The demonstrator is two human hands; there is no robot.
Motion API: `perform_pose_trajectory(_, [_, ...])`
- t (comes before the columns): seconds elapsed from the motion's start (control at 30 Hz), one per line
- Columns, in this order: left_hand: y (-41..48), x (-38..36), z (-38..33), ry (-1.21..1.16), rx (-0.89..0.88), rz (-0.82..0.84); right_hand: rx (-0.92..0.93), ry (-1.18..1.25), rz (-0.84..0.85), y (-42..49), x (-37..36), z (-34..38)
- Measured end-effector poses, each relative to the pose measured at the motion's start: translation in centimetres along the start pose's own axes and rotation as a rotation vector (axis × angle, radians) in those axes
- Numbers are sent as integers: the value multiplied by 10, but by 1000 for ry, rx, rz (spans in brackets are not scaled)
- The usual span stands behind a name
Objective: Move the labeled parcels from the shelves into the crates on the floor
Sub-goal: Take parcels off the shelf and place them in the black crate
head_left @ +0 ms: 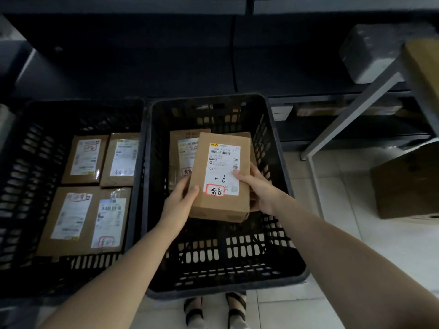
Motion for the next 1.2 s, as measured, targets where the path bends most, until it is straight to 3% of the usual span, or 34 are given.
perform_pose_trajectory(0.2, [3,34,-36,501,-231,-188,-44,-217,74,-19,-8,-23])
perform_pose_trajectory(0.37, [-14,48,-40,846,-381,-159,-176,-187,27,-26,-8,-69])
perform_pose_trajectory(0.7, [-23,37,-5,1114,-526,-20,-61,-70,-68,4,-56,-84])
perform_pose_trajectory(0.87, [-21,22,13,1277,-607,79,-8,-180,-26,13,-86,-118])
perform_pose_trajectory(1.2, [-14,12,22,1358,-613,102,92,-837,-50,22,-88,-102])
Point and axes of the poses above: each hand's wrist, its own y-axis towards the middle knuckle, its own x-axis out of the back of the hand, z = x × y, the point moved 10 cm from there along y, towards the middle knuckle, and after that the axes turned 6 degrees about x, right-handed, at the moved point
